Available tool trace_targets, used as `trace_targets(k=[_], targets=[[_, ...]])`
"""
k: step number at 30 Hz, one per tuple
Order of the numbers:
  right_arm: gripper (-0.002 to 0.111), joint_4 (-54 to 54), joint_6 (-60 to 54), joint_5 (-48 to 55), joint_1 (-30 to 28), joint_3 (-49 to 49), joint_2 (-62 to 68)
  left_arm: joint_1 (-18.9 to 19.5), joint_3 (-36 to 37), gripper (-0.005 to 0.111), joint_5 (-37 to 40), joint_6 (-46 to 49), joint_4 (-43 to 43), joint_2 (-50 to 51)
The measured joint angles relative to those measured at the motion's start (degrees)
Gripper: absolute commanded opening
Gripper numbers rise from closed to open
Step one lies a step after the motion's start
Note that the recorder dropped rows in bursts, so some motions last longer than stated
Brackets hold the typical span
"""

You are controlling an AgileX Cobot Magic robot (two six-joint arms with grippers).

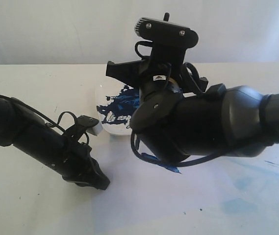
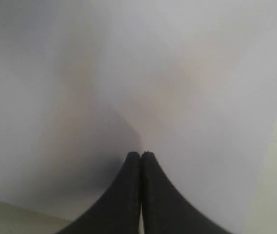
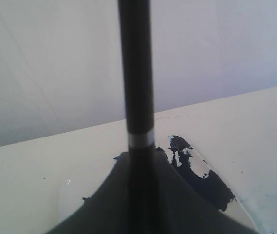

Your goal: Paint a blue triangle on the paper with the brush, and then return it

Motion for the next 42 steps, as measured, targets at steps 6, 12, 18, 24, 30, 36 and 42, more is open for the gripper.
trace_targets(k=[6, 12, 18, 24, 30, 36, 42], targets=[[0.000, 6.0, -6.0, -1.1, 0.4, -3.2, 1.0, 0.0, 0.0, 0.000, 0.0, 0.0, 0.0, 0.0], [0.000, 7.6, -6.9, -1.0, 0.4, -3.5, 2.4, 0.0, 0.0, 0.000, 0.0, 0.0, 0.0, 0.0], [0.000, 9.0, -8.1, -1.9, 0.4, -3.8, 2.5, 0.0, 0.0, 0.000, 0.0, 0.0, 0.0, 0.0], [0.000, 9.0, -8.4, -2.2, 0.4, -3.8, 2.5, 0.0, 0.0, 0.000, 0.0, 0.0, 0.0, 0.0], [0.000, 10.0, -8.4, -0.8, 0.4, -3.8, 2.5, 0.0, 0.0, 0.000, 0.0, 0.0, 0.0, 0.0], [0.000, 11.6, -9.3, -0.7, 0.4, -3.8, 2.5, 0.0, 0.0, 0.000, 0.0, 0.0, 0.0, 0.0], [0.000, 13.5, -10.1, -0.7, 0.4, -3.8, 2.5, 0.0, 0.0, 0.000, 0.0, 0.0, 0.0, 0.0]])
